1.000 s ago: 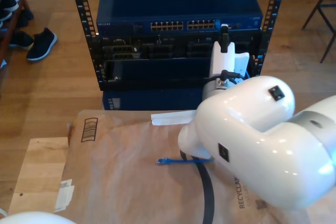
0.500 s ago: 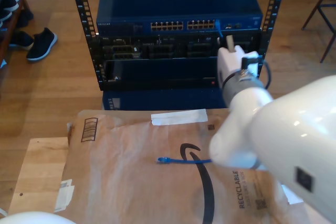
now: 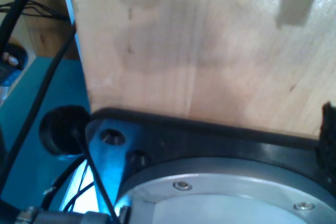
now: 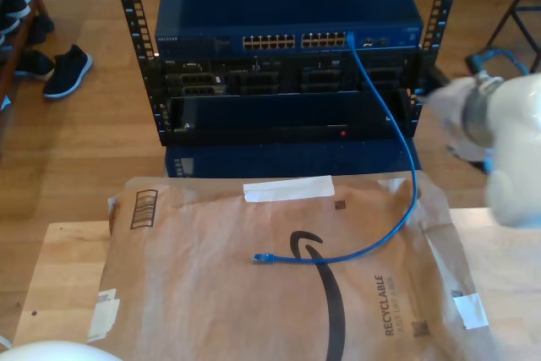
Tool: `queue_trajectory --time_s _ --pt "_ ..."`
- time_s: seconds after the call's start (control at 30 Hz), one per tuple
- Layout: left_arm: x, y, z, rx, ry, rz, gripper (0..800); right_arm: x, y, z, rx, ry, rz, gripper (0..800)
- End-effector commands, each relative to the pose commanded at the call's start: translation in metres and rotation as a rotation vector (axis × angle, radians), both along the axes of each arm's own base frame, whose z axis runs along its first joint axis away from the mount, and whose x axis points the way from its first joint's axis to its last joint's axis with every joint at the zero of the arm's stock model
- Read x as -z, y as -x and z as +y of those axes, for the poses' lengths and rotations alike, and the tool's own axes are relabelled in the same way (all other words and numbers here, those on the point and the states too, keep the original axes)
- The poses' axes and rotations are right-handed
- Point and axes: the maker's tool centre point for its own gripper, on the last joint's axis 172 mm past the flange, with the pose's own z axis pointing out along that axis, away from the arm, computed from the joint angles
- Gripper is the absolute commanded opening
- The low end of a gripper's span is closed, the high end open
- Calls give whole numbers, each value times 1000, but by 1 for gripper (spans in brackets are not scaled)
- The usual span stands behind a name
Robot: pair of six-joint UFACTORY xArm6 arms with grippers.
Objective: Grab the cable and plug it in
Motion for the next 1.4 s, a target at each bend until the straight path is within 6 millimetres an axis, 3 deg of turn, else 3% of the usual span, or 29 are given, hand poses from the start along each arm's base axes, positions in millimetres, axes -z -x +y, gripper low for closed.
queue_trajectory --time_s 0.1,0.27,0.37,0.43,0.63,0.8,0.9,1.13,1.3,1.4 --pt "0 0 0 -1 0 1 798 -9 27 -57 67 64 38 797" --pt "0 0 0 0 0 0 799 -18 80 -129 128 142 97 797" --pt "0 0 0 -1 0 1 798 -13 124 -150 60 194 220 798" --pt "0 0 0 2 0 0 798 -3 164 -155 24 193 338 798" --pt "0 0 0 0 0 0 798 39 313 -202 104 225 575 798" --pt "0 0 0 -1 0 1 798 78 402 -208 125 159 689 797" --pt "0 0 0 0 0 0 799 92 430 -206 167 101 725 798" --pt "0 0 0 0 0 0 798 136 464 -175 136 -80 809 797" --pt "0 0 0 0 0 0 798 160 497 -146 243 -245 828 800" --pt "0 0 0 -1 0 1 798 170 490 -132 319 -324 763 800"
